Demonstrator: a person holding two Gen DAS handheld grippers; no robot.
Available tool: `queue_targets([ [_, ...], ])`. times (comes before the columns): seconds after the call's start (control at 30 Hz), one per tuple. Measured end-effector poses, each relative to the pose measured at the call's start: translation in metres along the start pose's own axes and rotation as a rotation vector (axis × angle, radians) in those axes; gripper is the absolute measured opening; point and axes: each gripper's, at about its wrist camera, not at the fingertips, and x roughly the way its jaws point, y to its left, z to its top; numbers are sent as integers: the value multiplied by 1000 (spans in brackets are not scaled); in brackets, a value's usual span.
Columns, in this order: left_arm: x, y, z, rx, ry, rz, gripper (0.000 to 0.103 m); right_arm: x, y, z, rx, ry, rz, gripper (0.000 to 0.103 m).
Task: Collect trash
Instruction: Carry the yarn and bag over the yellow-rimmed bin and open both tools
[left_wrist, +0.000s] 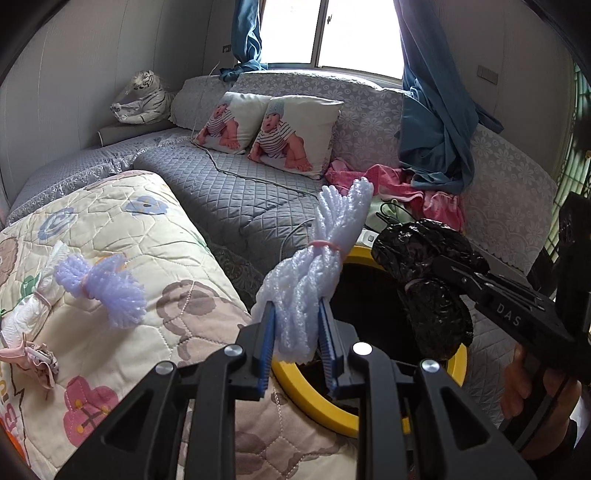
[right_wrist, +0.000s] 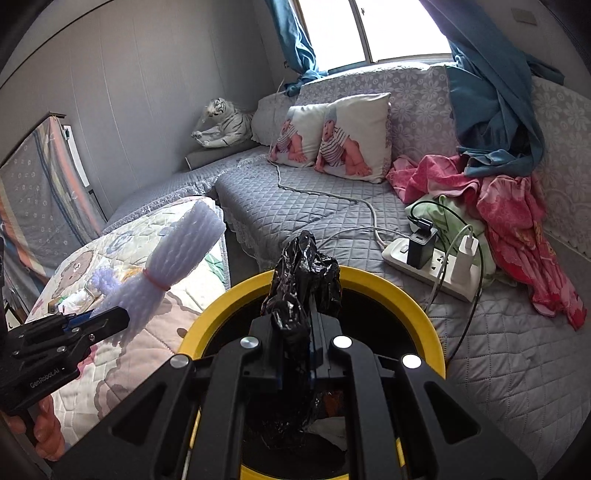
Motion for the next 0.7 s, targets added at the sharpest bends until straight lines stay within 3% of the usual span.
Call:
queue_targets([
  [0.47,32,-11,-14,-10,50,-61,25,14,-21,-12,50,53,-21,9],
  [0.57,31,-9,-14,-27,45,-79,30,15,-26,-12,68,52,-27,10],
  [0.7,29,-3,-14,-50,36,-68,50,16,-33,-11,88,56,-43,10],
])
